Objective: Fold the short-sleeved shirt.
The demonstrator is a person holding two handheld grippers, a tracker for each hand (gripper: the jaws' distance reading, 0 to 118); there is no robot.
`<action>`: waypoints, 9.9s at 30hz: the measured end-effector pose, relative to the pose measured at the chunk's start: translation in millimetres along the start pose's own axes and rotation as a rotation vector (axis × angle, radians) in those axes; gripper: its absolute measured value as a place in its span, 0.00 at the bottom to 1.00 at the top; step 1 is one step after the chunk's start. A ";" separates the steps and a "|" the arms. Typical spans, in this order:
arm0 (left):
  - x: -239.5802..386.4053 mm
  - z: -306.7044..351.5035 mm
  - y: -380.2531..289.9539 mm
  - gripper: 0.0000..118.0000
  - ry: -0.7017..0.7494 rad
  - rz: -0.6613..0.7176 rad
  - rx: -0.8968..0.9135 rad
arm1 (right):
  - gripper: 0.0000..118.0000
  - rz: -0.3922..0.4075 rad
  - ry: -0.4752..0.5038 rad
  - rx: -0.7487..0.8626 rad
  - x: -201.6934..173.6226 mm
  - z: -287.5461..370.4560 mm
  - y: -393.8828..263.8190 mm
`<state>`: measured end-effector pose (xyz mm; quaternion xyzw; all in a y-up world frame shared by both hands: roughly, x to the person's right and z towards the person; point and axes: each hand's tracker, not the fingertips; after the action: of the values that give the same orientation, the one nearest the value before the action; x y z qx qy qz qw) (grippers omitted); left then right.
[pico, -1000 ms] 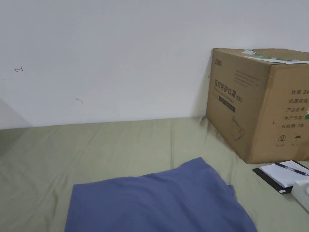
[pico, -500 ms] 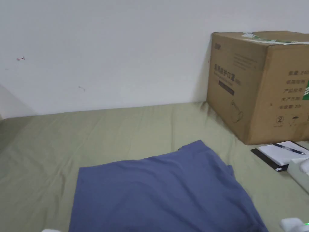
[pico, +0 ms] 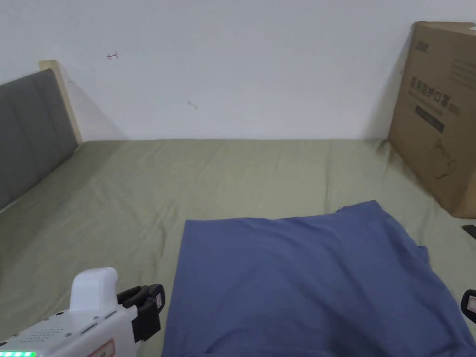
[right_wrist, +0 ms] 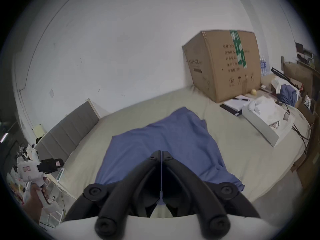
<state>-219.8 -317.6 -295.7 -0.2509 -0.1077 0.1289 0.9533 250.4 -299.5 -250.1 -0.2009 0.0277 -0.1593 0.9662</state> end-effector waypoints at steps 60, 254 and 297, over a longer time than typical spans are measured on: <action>-21.6 -75.9 -59.0 0.04 0.082 -0.047 -0.493 | 0.03 0.118 -0.211 -0.688 134.7 -67.0 -69.0; -89.7 -252.9 78.1 0.00 0.020 -0.147 -0.366 | 0.92 -0.095 -0.221 -0.690 110.6 -419.4 90.5; -97.7 -181.5 16.5 0.01 -0.011 -0.066 -0.483 | 0.00 -0.150 -0.312 -0.539 145.9 -148.2 -43.2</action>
<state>-266.2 -414.8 -472.3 -0.4673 -0.1485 0.0692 0.8688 358.5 -439.8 -367.4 -0.4732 -0.0945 -0.1841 0.8563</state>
